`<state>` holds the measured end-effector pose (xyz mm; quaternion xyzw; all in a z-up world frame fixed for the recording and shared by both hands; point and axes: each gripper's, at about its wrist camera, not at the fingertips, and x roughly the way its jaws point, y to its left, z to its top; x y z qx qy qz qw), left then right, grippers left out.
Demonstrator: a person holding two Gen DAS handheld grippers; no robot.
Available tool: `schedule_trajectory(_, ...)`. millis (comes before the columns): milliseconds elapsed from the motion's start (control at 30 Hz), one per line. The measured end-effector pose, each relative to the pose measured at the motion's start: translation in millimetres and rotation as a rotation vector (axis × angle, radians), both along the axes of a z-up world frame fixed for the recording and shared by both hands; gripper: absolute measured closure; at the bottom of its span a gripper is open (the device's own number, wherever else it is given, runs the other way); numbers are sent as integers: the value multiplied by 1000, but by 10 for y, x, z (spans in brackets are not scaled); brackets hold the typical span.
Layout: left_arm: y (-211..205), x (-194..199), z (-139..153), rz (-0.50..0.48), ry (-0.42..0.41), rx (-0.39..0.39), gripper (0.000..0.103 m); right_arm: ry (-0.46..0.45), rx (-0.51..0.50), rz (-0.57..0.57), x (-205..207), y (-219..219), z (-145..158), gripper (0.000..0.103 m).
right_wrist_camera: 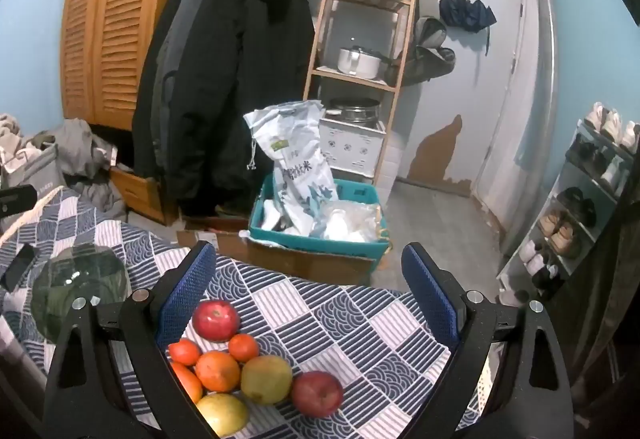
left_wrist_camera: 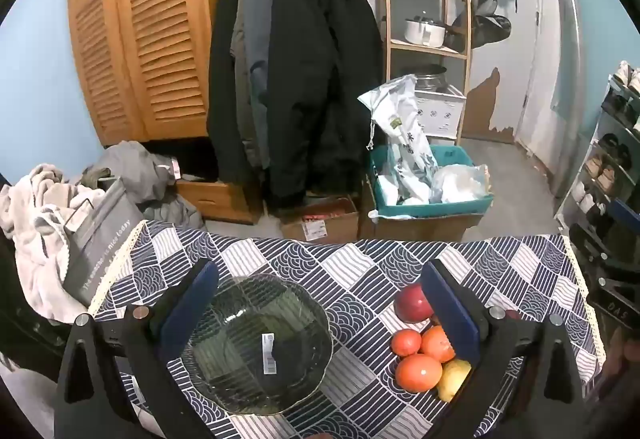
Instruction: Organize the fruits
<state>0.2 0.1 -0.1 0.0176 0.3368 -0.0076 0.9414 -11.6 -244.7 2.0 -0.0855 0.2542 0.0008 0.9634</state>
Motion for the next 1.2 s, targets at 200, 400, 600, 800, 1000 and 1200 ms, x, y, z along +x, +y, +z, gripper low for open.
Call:
schedule_trajectory(200,1,-5,5,10,-6,13,1,-2,-5,-1,-16,12,14,10)
schedule_trajectory(400,-15,-62,-78,7,-9,2,1,4,-15,-1,-17,3,-31,10)
schedule_trajectory(600,-31,-7,-51,-4,2,4,1,7,-27,0,-3,34,-8,10)
schedule_trajectory(800,-22,-31,-21,-8,-9,6,1,9,-28,2,-5,43,-6,10)
schedule_trajectory(1000,-24,-38,-2,-6,-6,5,1,9,-29,2,3,50,-15,10)
schedule_trajectory(1200,-26,-34,-3,-6,-7,3,1,10,-29,2,2,50,-18,10)
